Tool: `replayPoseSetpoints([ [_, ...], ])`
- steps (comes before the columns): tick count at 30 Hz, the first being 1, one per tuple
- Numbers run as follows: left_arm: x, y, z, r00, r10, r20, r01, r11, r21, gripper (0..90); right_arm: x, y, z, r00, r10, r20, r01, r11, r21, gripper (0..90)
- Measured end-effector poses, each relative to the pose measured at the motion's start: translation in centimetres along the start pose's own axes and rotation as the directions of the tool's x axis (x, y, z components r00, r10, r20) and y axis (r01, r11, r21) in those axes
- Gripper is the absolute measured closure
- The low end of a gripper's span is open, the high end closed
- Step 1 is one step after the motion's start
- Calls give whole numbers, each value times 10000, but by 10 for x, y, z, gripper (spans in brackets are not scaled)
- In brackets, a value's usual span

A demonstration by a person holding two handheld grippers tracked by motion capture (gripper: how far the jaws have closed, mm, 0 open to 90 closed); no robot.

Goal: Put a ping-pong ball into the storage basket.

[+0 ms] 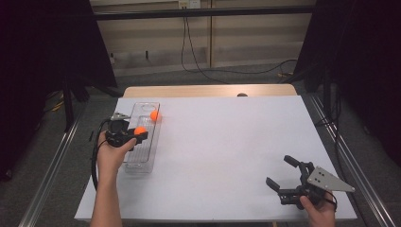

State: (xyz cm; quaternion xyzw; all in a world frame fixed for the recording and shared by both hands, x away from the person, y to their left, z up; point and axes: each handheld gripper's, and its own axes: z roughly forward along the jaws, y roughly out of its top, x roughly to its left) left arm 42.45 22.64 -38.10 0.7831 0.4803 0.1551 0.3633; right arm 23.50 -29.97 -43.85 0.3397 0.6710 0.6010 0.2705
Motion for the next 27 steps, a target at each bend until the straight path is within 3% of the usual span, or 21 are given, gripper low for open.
replayPoseSetpoints([
  [3, 1, -1, 2, 9999, 6, -155, -7, 10000, -23, 495, 0, 0, 0, 10000, 26, 0, -26, 10000, -23, 12],
  [4, 2, -2, 2, 9997, -19, -243, 20, 10000, 33, 453, 0, 0, 0, 10000, 23, -6, -23, 10000, -21, 12],
  [12, 2, -4, 0, 9992, -239, -326, 236, 9997, -98, 376, 0, 0, 0, 10000, 37, -4, -37, 10000, -70, 12],
  [14, 1, -3, -2, 9988, -300, -391, 288, 9991, -302, 340, -1, 0, 1, 10000, 45, -29, -45, 10000, -68, 13],
  [24, 2, -5, -9, 9974, -692, -217, 674, 9948, -761, 221, -2, 0, -1, 9999, 153, 7, -153, 9999, -67, 12],
  [27, 1, -6, -11, 9980, -618, -141, 605, 9949, -812, 217, -2, 0, -1, 9998, 169, 43, -168, 9998, -127, 12],
])
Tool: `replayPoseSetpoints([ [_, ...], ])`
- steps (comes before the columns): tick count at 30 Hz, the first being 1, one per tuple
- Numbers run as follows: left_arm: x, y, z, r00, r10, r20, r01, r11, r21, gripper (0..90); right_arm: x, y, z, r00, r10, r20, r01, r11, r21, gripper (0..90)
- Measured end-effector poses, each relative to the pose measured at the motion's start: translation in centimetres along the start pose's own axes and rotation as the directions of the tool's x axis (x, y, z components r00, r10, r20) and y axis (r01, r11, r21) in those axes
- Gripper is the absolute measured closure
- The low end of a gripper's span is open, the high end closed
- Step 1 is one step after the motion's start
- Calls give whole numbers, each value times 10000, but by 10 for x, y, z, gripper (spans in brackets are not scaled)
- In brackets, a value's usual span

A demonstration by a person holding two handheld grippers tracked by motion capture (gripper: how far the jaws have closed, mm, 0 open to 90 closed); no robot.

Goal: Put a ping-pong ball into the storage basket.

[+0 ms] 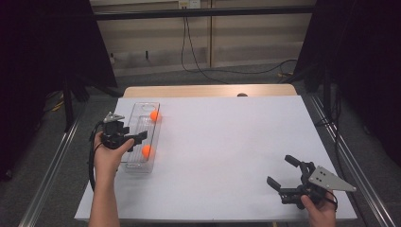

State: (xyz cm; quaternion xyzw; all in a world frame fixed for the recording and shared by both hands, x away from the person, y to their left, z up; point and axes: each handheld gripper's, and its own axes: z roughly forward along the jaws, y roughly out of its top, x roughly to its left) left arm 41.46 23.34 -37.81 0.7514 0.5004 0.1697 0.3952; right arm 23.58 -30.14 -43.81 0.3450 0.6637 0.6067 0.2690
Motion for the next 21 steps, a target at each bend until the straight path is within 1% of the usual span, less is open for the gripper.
replayPoseSetpoints([
  [2, -1, 0, -1, 9999, -71, 145, 71, 10000, 9, 181, 0, 0, 1, 10000, -8, -18, 8, 10000, -9, 12],
  [3, -2, -1, -1, 9997, -157, 195, 158, 9998, -79, 173, 0, 0, 1, 10000, -8, -37, 8, 10000, -3, 12],
  [4, -3, -1, -2, 9996, -145, 249, 148, 9998, -92, 169, -1, 0, 2, 10000, -4, -54, 4, 10000, -2, 12],
  [6, -3, -2, -4, 9998, -78, 158, 81, 9998, -176, 147, -2, 0, 2, 10000, 36, -24, -36, 10000, 13, 12],
  [9, -3, -3, -8, 9999, 29, 150, -25, 9997, -229, 110, -1, 0, 3, 10000, -3, -34, 3, 10000, 24, 12],
  [10, -4, -4, -9, 9999, -45, 102, 49, 9993, -380, 109, -1, 0, 3, 10000, -2, -47, 2, 10000, -14, 12],
  [11, -4, -5, -10, 9999, 5, 125, 0, 9990, -454, 106, -1, 1, 3, 10000, 2, -49, -2, 10000, -2, 12],
  [13, -3, -6, -12, 9996, -3, 276, 19, 9984, -572, 104, -1, 1, 3, 10000, -8, -28, 8, 10000, 16, 12],
  [14, -3, -7, -13, 9997, -45, 253, 60, 9983, -572, 104, -1, 1, 3, 10000, -8, -31, 8, 10000, 0, 12],
  [15, -2, -8, -14, 9996, 15, 265, 0, 9983, -579, 98, -1, 1, 3, 10000, -1, -19, 1, 10000, 9, 12],
  [18, -1, -11, -18, 9989, -111, 449, 150, 9961, -867, 90, -1, 0, 2, 10000, 23, -8, -23, 10000, 0, 12],
  [20, -2, -13, -21, 9988, -101, 476, 147, 9952, -970, 87, -1, 0, 2, 10000, -3, -20, 3, 10000, -4, 12],
  [21, -2, -14, -23, 9986, -116, 519, 173, 9937, -1106, 86, 0, 1, 2, 10000, 0, -32, 0, 10000, -11, 12],
])
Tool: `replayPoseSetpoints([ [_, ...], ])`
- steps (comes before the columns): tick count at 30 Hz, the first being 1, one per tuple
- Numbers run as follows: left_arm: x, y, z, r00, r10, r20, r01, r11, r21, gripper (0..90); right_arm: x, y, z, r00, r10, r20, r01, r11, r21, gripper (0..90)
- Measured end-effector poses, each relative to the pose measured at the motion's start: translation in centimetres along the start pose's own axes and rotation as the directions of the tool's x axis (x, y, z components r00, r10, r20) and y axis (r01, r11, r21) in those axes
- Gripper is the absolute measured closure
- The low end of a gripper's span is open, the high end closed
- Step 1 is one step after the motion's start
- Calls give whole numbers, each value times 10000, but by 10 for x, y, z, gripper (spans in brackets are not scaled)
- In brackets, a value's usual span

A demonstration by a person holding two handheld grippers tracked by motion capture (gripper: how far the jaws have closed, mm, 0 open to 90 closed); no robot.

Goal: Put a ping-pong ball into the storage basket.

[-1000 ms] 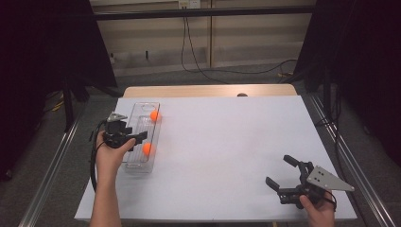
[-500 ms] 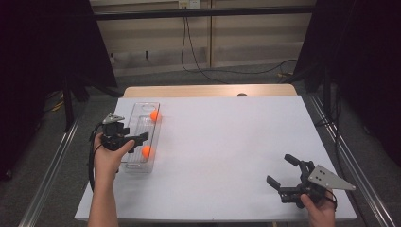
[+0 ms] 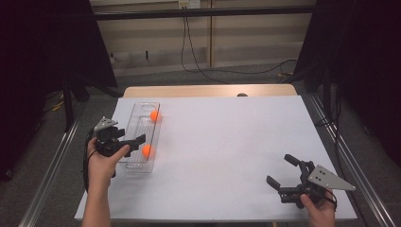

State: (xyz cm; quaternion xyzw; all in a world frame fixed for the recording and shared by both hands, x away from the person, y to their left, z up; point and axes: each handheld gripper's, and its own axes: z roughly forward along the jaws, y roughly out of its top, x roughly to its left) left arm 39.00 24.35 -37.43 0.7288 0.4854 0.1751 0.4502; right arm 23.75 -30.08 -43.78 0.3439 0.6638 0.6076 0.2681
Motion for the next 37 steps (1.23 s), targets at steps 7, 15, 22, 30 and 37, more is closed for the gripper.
replayPoseSetpoints([
  [7, -2, -10, -8, 9999, 119, 120, -116, 9996, -254, 76, 1, 0, 0, 10000, -24, -39, 24, 10000, 11, 12],
  [15, -5, -23, -16, 9989, 407, 227, -395, 9980, -503, 75, 1, 0, 0, 10000, -6, -30, 6, 10000, -13, 12],
  [22, -11, -33, -20, 9960, 793, 401, -767, 9950, -633, 75, 2, 0, 0, 10000, -22, -25, 22, 10000, 4, 12],
  [30, -17, -50, -19, 9924, 956, 780, -866, 9900, -1117, 69, 2, 0, 0, 10000, -68, -45, 68, 10000, 31, 12],
  [37, -19, -56, -20, 9933, 789, 844, -646, 9850, -1602, 62, 3, 0, 0, 9999, -139, -78, 140, 9999, 93, 13],
])
